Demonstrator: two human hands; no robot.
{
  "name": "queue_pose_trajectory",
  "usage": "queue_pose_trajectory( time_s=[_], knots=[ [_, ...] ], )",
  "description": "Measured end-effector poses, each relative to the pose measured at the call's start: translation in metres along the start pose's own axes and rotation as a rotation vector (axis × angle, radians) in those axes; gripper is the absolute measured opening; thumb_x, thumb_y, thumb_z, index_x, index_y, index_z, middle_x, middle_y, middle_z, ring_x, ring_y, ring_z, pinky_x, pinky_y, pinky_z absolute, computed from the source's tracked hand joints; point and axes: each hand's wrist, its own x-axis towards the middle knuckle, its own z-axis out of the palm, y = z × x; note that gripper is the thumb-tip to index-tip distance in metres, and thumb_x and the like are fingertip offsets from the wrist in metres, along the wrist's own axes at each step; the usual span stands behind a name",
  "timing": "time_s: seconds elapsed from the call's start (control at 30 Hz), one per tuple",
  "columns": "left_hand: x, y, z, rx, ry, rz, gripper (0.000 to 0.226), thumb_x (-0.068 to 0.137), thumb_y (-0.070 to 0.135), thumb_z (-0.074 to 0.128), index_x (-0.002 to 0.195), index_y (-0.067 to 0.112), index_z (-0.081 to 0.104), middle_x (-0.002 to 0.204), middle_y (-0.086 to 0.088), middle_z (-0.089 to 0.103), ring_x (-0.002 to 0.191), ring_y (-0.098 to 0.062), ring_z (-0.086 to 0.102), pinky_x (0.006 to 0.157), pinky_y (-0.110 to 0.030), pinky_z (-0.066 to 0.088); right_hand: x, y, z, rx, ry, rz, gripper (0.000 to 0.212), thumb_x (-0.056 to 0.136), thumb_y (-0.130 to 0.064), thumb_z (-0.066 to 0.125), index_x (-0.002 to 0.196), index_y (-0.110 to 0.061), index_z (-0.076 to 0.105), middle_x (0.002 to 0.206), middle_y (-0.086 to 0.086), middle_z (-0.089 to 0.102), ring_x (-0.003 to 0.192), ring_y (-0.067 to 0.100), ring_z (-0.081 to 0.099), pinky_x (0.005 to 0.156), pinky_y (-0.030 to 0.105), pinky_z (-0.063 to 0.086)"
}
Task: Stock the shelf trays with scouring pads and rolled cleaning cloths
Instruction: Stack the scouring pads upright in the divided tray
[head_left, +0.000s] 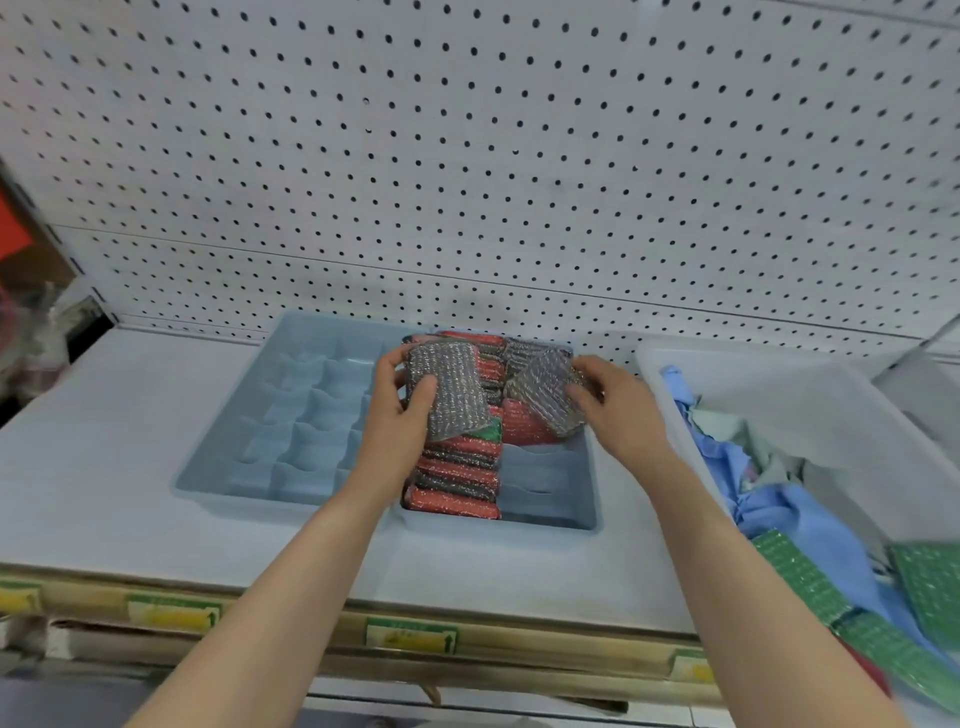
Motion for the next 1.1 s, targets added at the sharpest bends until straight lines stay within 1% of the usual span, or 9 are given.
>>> queue_pose_trajectory(
  time_s=[0.13, 0.27, 0.4, 0.47, 0.6, 0.83, 0.93, 1.0, 1.1],
  knots=[
    [-0.001, 0.001, -0.002, -0.023, 0.029, -0.003, 0.033, 0.101, 0.026, 0.049, 0.128, 0.042, 0.039, 0.131, 0.001, 0.052, 0.106, -0.012, 0.06, 0.088, -0.042, 0.056, -0.006, 0.007, 0.008, -0.262, -0.031, -0.133, 0.027, 0.089, -0.018, 0.067, 0.116, -0.017, 0.07, 0.109, 0.007, 0.07, 0.101, 0.029, 0.062, 0.087, 0.036, 0.048],
    [-0.004, 0.002, -0.001, -0.005, 0.025, 0.002, 0.032, 0.1, 0.027, 0.05, 0.126, 0.043, 0.04, 0.13, 0.0, 0.052, 0.105, -0.013, 0.061, 0.087, -0.042, 0.057, 0.0, 0.007, 0.037, -0.443, 0.026, -0.292, 0.026, 0.063, 0.004, 0.08, 0.086, -0.009, 0.078, 0.078, 0.01, 0.067, 0.074, 0.034, 0.062, 0.063, 0.037, 0.051],
    [-0.008, 0.002, -0.004, 0.007, 0.004, 0.01, 0.033, 0.1, 0.027, 0.05, 0.129, 0.04, 0.041, 0.127, 0.005, 0.053, 0.105, -0.013, 0.062, 0.086, -0.044, 0.058, -0.002, 0.011, 0.062, -0.633, -0.027, -0.305, 0.041, 0.034, 0.005, 0.089, 0.067, -0.013, 0.074, 0.062, 0.003, 0.061, 0.057, 0.026, 0.057, 0.052, 0.026, 0.045],
    [-0.009, 0.002, -0.005, 0.006, -0.004, 0.018, 0.034, 0.1, 0.027, 0.05, 0.13, 0.04, 0.041, 0.123, 0.011, 0.054, 0.104, -0.012, 0.061, 0.085, -0.041, 0.058, -0.002, 0.011, 0.061, -0.605, -0.004, -0.307, 0.046, 0.037, 0.0, 0.091, 0.077, -0.015, 0.073, 0.072, 0.003, 0.064, 0.066, 0.026, 0.06, 0.057, 0.028, 0.047],
    [-0.012, 0.002, -0.004, 0.026, -0.002, 0.015, 0.032, 0.1, 0.027, 0.05, 0.126, 0.044, 0.041, 0.116, 0.019, 0.054, 0.099, -0.007, 0.061, 0.08, -0.033, 0.057, 0.001, 0.008, 0.055, -0.552, -0.059, -0.334, 0.058, 0.066, -0.023, 0.087, 0.116, -0.015, 0.059, 0.114, 0.007, 0.06, 0.104, 0.03, 0.056, 0.084, 0.039, 0.048],
    [-0.016, 0.004, -0.002, 0.045, -0.029, 0.029, 0.032, 0.099, 0.028, 0.051, 0.126, 0.042, 0.043, 0.114, 0.021, 0.054, 0.095, -0.001, 0.062, 0.079, -0.029, 0.057, 0.004, 0.01, 0.06, -0.526, -0.025, -0.142, 0.043, 0.081, -0.033, 0.075, 0.115, -0.015, 0.055, 0.115, 0.003, 0.058, 0.106, 0.023, 0.051, 0.082, 0.03, 0.043],
    [-0.017, 0.005, 0.002, 0.061, -0.051, 0.041, 0.031, 0.099, 0.028, 0.052, 0.126, 0.041, 0.043, 0.113, 0.023, 0.054, 0.088, 0.007, 0.063, 0.076, -0.024, 0.056, 0.0, -0.006, 0.053, -0.191, 0.105, -0.095, 0.029, 0.09, -0.042, 0.064, 0.105, -0.016, 0.065, 0.102, 0.0, 0.064, 0.099, 0.022, 0.056, 0.082, 0.033, 0.046],
    [-0.018, 0.005, 0.008, 0.049, -0.057, 0.049, 0.032, 0.099, 0.026, 0.053, 0.127, 0.039, 0.045, 0.11, 0.024, 0.056, 0.087, 0.011, 0.063, 0.076, -0.022, 0.057, -0.003, -0.023, 0.041, 0.187, -0.061, 0.06, 0.032, 0.092, -0.053, 0.056, 0.093, -0.024, 0.066, 0.09, -0.007, 0.067, 0.089, 0.014, 0.061, 0.077, 0.029, 0.048],
    [-0.017, 0.001, 0.015, 0.043, -0.08, 0.058, 0.033, 0.097, 0.028, 0.056, 0.126, 0.041, 0.049, 0.115, 0.019, 0.062, 0.1, -0.001, 0.064, 0.089, -0.038, 0.057, -0.013, -0.04, 0.033, 0.479, -0.314, 0.171, 0.025, 0.083, -0.047, 0.071, 0.092, -0.025, 0.065, 0.083, -0.009, 0.067, 0.078, 0.007, 0.062, 0.074, 0.024, 0.051]
  ],
)
